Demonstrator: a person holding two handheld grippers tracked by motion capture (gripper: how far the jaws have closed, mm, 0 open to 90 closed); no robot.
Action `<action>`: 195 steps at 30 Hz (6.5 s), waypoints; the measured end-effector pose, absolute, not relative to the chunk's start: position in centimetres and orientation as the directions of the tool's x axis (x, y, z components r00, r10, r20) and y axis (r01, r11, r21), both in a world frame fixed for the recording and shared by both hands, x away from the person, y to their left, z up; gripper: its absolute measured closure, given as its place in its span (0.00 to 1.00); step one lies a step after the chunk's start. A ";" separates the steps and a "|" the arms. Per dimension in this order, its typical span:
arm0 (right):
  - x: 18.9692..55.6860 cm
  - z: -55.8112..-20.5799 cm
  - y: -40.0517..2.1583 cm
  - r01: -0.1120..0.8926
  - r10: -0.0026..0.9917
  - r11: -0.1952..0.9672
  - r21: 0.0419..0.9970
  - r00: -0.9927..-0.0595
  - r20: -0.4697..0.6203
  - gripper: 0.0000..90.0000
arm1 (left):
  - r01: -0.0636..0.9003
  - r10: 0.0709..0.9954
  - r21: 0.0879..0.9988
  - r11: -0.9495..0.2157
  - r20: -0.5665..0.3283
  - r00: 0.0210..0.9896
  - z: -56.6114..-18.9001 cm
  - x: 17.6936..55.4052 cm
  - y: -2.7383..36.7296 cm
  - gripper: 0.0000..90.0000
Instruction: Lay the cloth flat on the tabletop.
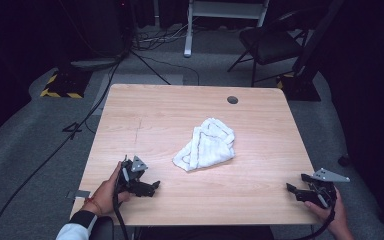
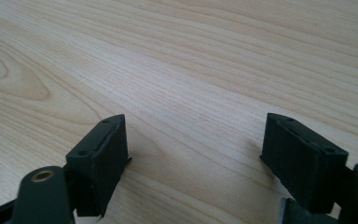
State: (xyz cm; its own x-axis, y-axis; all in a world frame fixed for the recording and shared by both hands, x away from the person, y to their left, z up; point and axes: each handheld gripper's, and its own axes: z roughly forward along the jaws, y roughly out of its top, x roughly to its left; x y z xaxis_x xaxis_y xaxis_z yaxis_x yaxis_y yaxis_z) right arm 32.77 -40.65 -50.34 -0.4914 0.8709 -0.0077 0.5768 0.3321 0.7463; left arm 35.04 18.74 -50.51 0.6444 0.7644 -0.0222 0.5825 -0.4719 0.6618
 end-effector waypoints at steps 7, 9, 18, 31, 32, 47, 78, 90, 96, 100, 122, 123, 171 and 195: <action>33.0 -50.3 -40.5 0.574 0.863 0.343 0.744 -0.505 -0.008 0.25 | 0.556 0.731 0.662 -0.502 -0.018 0.682 -50.5 35.9 17.5 0.00; 33.4 -50.3 -40.3 0.568 0.851 0.357 0.742 -0.525 -0.009 0.25 | 0.553 0.724 0.658 -0.511 -0.017 0.689 -50.5 36.1 17.2 0.00; 35.9 -48.5 -38.7 0.551 0.826 0.409 0.728 -0.562 -0.040 0.32 | 0.474 0.644 0.680 -0.560 -0.002 0.765 -50.4 36.5 15.9 0.10; 43.4 -45.2 -31.3 0.417 0.736 0.464 0.781 -0.672 -0.079 0.51 | 0.426 0.546 0.721 -0.547 -0.079 0.834 -48.7 39.2 11.1 0.21; 44.6 -45.2 -29.9 0.413 0.731 0.458 0.787 -0.679 -0.070 0.51 | 0.406 0.529 0.727 -0.554 -0.069 0.846 -48.5 39.4 9.9 0.21; 48.3 -48.5 -22.1 0.415 0.639 0.563 0.715 -0.767 -0.058 0.63 | 0.343 0.498 0.683 -0.644 0.034 0.867 -48.8 40.5 7.4 0.75; 40.1 -48.4 -21.5 0.338 0.523 0.651 0.680 -0.849 -0.079 0.87 | 0.372 0.531 0.665 -0.648 0.043 0.846 -49.1 44.7 11.1 0.92; 40.7 -45.9 -26.4 0.386 0.653 0.527 0.757 -0.754 -0.070 0.59 | 0.342 0.536 0.724 -0.599 0.045 0.843 -47.3 43.7 10.0 0.58; 42.5 -45.5 -26.3 0.387 0.677 0.519 0.762 -0.731 -0.090 0.57 | 0.344 0.535 0.766 -0.543 0.000 0.845 -45.2 43.7 8.2 0.45; 44.5 -46.2 -25.5 0.393 0.682 0.546 0.740 -0.722 -0.120 0.57 | 0.332 0.519 0.756 -0.563 0.011 0.855 -45.6 44.3 6.1 0.42; 48.3 -49.0 -24.8 0.459 0.664 0.561 0.689 -0.746 -0.044 0.94 | 0.317 0.436 0.664 -0.677 0.015 0.900 -47.4 46.0 4.8 0.98; 48.3 -49.0 -24.8 0.459 0.664 0.561 0.689 -0.746 -0.044 0.94 | 0.314 0.438 0.670 -0.672 0.018 0.899 -47.3 45.9 5.0 0.98; 41.2 -48.6 -22.3 0.393 0.572 0.659 0.641 -0.816 -0.087 0.57 | 0.382 0.490 0.623 -0.683 0.002 0.872 -48.4 41.2 7.3 0.69; 45.0 -47.8 -23.9 0.417 0.632 0.590 0.691 -0.771 -0.074 0.86 | 0.314 0.482 0.679 -0.663 0.067 0.873 -46.3 44.0 8.2 0.94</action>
